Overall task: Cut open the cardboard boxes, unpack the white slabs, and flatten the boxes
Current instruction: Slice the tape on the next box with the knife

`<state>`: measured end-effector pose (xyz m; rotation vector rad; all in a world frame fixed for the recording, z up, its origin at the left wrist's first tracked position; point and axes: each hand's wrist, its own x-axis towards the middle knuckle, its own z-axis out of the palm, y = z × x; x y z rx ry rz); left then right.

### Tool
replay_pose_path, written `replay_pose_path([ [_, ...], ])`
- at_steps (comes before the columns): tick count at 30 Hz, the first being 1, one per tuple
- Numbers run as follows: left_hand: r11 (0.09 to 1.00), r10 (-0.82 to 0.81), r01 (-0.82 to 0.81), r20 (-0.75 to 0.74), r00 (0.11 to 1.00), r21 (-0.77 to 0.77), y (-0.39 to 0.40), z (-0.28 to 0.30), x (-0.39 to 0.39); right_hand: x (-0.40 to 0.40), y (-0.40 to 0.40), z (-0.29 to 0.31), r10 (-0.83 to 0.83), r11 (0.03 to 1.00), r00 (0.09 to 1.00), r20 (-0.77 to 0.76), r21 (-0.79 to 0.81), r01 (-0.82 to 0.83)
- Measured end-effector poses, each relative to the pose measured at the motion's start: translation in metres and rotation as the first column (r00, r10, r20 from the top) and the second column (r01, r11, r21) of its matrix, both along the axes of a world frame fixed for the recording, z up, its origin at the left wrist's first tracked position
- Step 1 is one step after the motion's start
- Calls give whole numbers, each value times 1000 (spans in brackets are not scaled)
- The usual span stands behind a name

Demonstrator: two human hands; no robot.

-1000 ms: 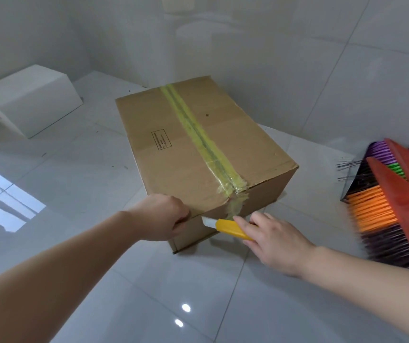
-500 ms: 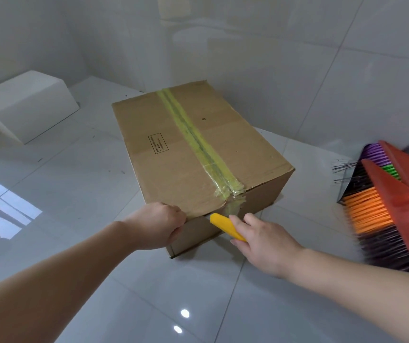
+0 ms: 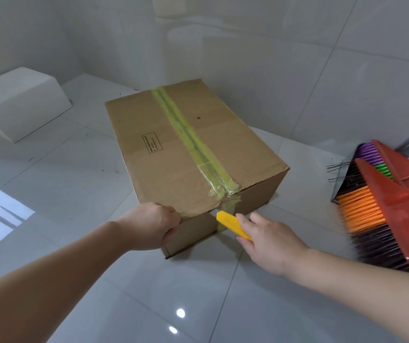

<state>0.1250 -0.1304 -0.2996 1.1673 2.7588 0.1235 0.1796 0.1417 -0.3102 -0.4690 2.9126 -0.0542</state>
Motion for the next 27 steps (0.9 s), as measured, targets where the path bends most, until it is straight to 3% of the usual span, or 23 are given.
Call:
replay_pose_path([
  [9, 990, -60, 72, -100, 993, 122, 3, 3, -1, 9, 13, -3, 4, 1000, 1000, -25, -2, -4],
  [16, 993, -86, 96, -137, 987, 74, -2, 2, -1, 3, 42, -6, 28, 997, 998, -64, 79, -23],
  [20, 998, -20, 31, -176, 984, 62, 8, -3, 2, -3, 59, -5, 116, 987, 992, -47, 119, -110],
  [24, 986, 148, -160, -218, 965, -39, 29, -13, -6, -5, 53, -7, 170, 984, 984, -61, 58, -166],
  [27, 981, 140, -167, -237, 961, -97, 45, -18, -13, -11, 50, -6, 170, 985, 982, -84, 34, -167],
])
